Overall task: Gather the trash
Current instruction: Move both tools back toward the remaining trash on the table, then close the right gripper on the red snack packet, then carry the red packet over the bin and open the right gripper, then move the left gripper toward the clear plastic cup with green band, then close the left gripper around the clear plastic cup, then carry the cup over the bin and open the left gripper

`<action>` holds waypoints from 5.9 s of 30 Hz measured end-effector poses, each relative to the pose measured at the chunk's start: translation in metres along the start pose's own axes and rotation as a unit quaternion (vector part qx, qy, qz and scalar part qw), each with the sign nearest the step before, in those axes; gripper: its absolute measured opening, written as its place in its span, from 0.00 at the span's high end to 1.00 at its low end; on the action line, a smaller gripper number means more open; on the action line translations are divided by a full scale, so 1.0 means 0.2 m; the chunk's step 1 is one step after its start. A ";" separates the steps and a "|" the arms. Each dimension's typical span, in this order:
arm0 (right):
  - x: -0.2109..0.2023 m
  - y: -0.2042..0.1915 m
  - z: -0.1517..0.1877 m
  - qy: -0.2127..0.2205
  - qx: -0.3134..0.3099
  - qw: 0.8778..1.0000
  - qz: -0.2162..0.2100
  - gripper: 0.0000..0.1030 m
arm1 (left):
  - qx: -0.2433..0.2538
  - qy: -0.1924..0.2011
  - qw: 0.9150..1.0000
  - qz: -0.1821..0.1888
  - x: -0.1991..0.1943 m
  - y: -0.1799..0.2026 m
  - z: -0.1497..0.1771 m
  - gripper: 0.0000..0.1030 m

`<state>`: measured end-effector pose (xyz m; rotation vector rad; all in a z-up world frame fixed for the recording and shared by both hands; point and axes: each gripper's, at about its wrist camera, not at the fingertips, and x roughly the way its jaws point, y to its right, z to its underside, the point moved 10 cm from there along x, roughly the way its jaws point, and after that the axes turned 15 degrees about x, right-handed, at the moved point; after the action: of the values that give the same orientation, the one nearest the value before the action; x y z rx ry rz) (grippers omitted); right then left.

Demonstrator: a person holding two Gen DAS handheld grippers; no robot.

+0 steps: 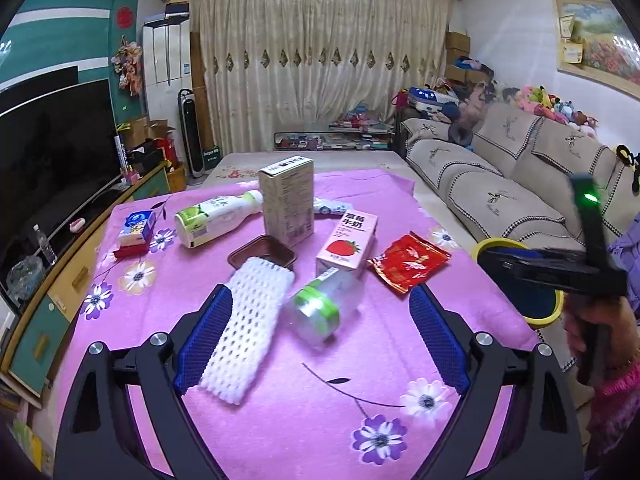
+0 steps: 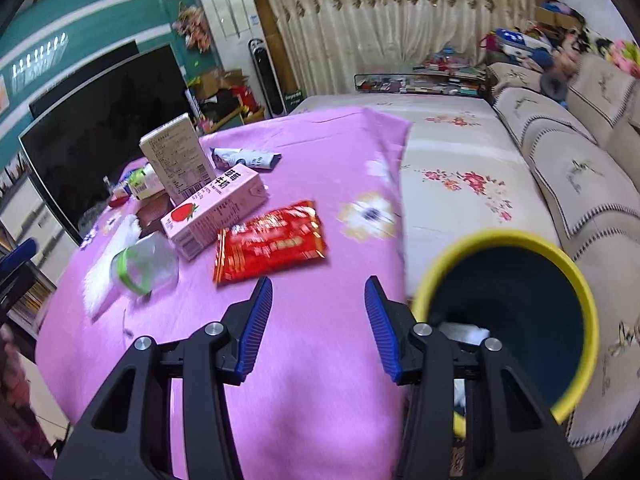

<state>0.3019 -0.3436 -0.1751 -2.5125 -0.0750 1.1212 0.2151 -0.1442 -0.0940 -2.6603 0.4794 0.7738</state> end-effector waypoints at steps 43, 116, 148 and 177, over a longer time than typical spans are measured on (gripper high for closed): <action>-0.38 0.07 -0.21 0.093 0.035 0.995 0.007 0.99 | -0.006 -0.016 1.000 0.016 0.10 0.06 0.11 0.14; -0.22 0.84 -0.02 0.063 0.145 0.982 0.105 0.81 | 0.090 -0.091 0.984 0.125 0.76 0.28 0.05 0.14; -0.11 0.82 0.07 0.022 0.129 0.987 0.096 0.80 | 0.195 -0.119 0.970 0.088 0.84 0.33 0.12 0.39; -0.56 0.92 0.08 0.108 0.147 0.979 0.086 0.80 | 0.206 -0.012 0.963 0.172 0.39 0.82 -0.33 0.51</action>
<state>0.1949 -0.5318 -0.1732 -2.3858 0.3489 0.8410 0.2418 -0.3341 -0.1208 -2.2047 0.9955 0.7051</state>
